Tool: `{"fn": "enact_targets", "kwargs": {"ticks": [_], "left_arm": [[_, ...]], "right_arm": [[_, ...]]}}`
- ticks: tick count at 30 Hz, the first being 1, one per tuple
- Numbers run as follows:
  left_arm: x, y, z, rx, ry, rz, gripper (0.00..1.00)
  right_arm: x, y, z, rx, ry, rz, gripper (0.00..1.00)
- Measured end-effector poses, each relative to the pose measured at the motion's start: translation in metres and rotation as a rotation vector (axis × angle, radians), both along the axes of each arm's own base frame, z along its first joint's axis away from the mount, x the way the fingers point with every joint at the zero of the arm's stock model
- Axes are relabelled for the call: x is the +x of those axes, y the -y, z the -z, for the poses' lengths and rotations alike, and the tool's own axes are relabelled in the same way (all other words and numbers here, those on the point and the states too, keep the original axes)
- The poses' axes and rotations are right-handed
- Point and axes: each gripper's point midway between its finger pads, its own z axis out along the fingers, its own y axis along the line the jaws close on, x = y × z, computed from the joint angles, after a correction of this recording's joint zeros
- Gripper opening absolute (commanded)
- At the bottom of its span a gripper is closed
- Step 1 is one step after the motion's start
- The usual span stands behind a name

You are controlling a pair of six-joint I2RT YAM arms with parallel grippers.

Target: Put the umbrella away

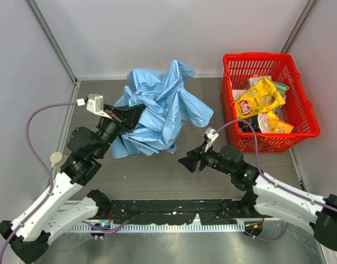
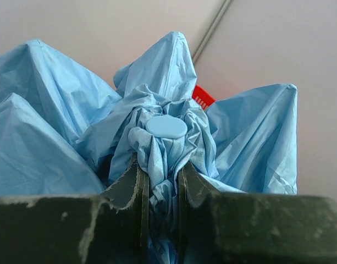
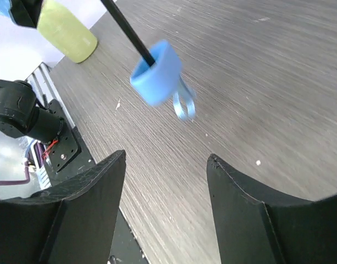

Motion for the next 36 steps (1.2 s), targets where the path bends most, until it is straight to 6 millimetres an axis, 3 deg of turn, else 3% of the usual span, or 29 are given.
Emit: {"fn": "enact_targets", "kwargs": {"ticks": [2, 6, 8, 13, 15, 17, 21, 23, 24, 26, 30, 33, 36], "left_arm": [[-0.002, -0.006, -0.003, 0.039, 0.041, -0.025, 0.0], [-0.011, -0.016, -0.001, 0.149, 0.139, -0.05, 0.0], [-0.015, -0.018, 0.007, 0.223, 0.182, -0.043, 0.0], [-0.022, -0.011, 0.022, 0.352, 0.24, 0.009, 0.0], [-0.025, -0.008, 0.025, 0.375, 0.25, 0.035, 0.0], [-0.029, -0.003, 0.031, 0.394, 0.249, 0.076, 0.0], [-0.04, 0.006, 0.036, 0.406, 0.26, 0.155, 0.0], [-0.044, 0.009, 0.039, 0.403, 0.261, 0.183, 0.0], [-0.046, 0.011, 0.041, 0.398, 0.259, 0.201, 0.0], [-0.047, 0.015, 0.05, 0.395, 0.235, 0.232, 0.0], [-0.045, 0.025, 0.069, 0.388, 0.164, 0.281, 0.0], [-0.044, 0.025, 0.071, 0.379, 0.147, 0.282, 0.0], [-0.049, 0.021, 0.064, 0.362, 0.166, 0.273, 0.0]], "right_arm": [[-0.004, 0.014, 0.003, -0.017, -0.035, 0.044, 0.52], [-0.009, 0.046, -0.018, -0.064, -0.043, 0.146, 0.57], [-0.012, 0.055, -0.054, -0.073, 0.003, 0.146, 0.58], [-0.014, 0.058, -0.166, -0.051, 0.207, 0.099, 0.58], [-0.01, 0.052, -0.191, -0.064, 0.285, 0.076, 0.55], [-0.004, 0.043, -0.191, -0.104, 0.322, 0.043, 0.45], [0.012, 0.011, -0.158, -0.207, 0.303, -0.057, 0.13], [0.019, -0.014, -0.142, -0.209, 0.267, -0.123, 0.01], [0.022, -0.027, -0.136, -0.198, 0.253, -0.152, 0.01], [0.028, -0.047, -0.13, -0.171, 0.237, -0.182, 0.05], [0.037, -0.068, -0.13, -0.131, 0.194, -0.185, 0.34], [0.037, -0.061, -0.127, -0.163, 0.14, -0.142, 0.47], [0.028, -0.036, -0.132, -0.2, 0.109, -0.086, 0.59]]}}
